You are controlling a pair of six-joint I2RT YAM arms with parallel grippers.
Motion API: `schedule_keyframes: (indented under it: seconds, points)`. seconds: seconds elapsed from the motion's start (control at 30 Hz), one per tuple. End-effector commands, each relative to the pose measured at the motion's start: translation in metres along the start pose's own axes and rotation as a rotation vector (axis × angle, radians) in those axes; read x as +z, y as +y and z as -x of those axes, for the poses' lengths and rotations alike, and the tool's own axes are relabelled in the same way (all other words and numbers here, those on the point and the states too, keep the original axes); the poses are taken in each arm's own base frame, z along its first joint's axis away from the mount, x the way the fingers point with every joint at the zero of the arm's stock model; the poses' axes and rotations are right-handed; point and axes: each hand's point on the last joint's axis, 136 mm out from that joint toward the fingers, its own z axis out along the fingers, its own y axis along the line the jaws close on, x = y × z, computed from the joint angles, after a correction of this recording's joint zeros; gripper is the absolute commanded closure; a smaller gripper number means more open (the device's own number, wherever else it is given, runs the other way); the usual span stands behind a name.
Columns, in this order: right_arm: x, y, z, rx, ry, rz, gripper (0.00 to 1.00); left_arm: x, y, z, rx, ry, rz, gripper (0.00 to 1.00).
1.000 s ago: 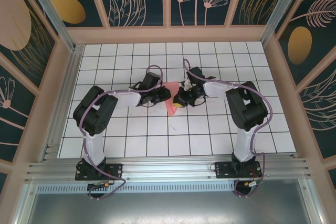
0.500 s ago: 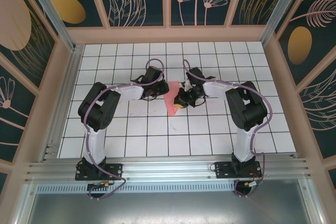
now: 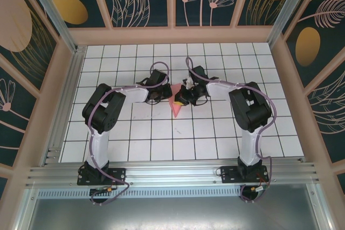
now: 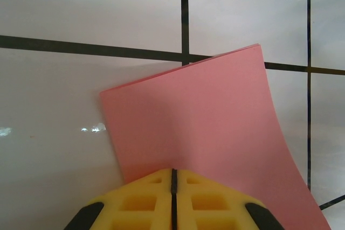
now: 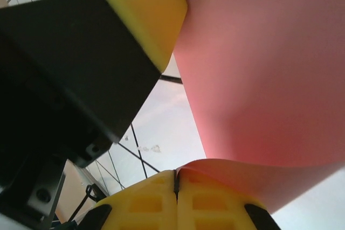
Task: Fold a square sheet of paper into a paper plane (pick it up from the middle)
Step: Third fold the triangle at the center of the table.
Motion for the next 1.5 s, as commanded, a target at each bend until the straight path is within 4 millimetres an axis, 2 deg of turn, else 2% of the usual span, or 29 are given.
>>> schedule_keyframes:
  seconds: [0.0,0.43,0.8,1.13,1.47]
  points:
    - [0.008,0.009,0.005,-0.011,0.008,0.024,1.0,0.006,0.013,-0.009,0.006,0.04,0.042,0.91]
    - [0.021,-0.003,0.001,-0.008,0.035,-0.015,1.0,0.004,0.01,-0.01,0.005,0.044,0.028,0.9]
    - [0.026,-0.013,0.005,0.012,0.021,-0.046,1.0,0.005,0.012,-0.012,0.003,0.051,0.03,0.9]
    - [0.029,-0.013,0.007,0.024,0.013,-0.03,1.0,0.007,0.014,-0.015,-0.001,0.058,0.03,0.9]
    - [0.032,-0.021,0.006,0.029,0.021,-0.053,1.0,0.006,0.015,-0.017,-0.002,0.06,0.031,0.9]
